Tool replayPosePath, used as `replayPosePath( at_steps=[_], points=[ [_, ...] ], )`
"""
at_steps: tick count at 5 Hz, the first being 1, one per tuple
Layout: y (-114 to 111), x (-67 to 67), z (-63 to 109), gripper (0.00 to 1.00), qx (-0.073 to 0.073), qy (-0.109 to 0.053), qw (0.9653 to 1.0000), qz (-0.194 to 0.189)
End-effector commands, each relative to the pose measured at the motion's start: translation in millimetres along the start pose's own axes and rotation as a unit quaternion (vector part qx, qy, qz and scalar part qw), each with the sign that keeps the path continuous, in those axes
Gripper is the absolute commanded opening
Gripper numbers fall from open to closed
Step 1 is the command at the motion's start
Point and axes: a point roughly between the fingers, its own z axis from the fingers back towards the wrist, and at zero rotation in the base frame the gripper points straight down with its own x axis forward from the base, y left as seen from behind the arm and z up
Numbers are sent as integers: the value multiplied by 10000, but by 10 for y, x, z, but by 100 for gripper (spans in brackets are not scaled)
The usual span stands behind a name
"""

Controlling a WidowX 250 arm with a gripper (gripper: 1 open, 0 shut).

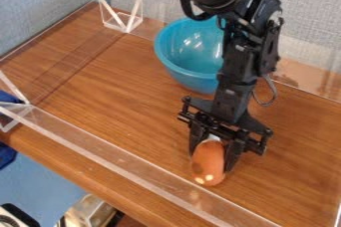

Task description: Remove the mushroom from inside the blue bowl and put it on the table

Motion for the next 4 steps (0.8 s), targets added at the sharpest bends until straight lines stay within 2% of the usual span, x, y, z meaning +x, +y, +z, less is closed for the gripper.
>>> replayPosePath(
  at_steps=[1,2,3,4],
  points=[
    [-102,-13,159,100,-117,-212,9995,207],
    [-127,-67,109,100,-143,-225,9995,178],
    [-140,-121,116,100,-208,-327,9992,124],
    [-142,-209,170,100,-296,-391,9985,242]
  ],
)
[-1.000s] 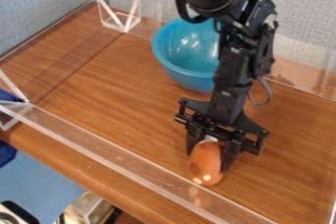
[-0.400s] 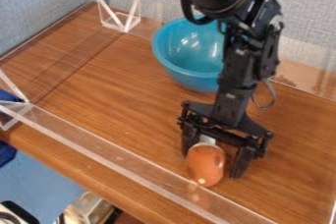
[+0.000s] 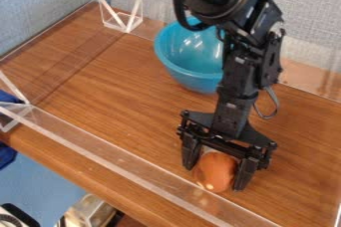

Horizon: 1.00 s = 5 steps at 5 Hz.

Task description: Remove the mushroom from inside the blue bowl and put it on the table

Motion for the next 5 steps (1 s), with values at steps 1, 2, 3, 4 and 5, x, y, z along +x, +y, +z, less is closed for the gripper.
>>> replayPosePath(
  at_steps=[1,2,3,4,5],
  points=[
    [-15,-100,222,100,-143,-344,9993,82],
    [12,-192,427,100,-267,-549,9979,194],
    [-55,-222,493,100,-311,-666,9972,159],
    [-126,-215,460,100,-346,-689,9969,144],
    [-147,-155,430,100,-350,-710,9969,20]
  ],
)
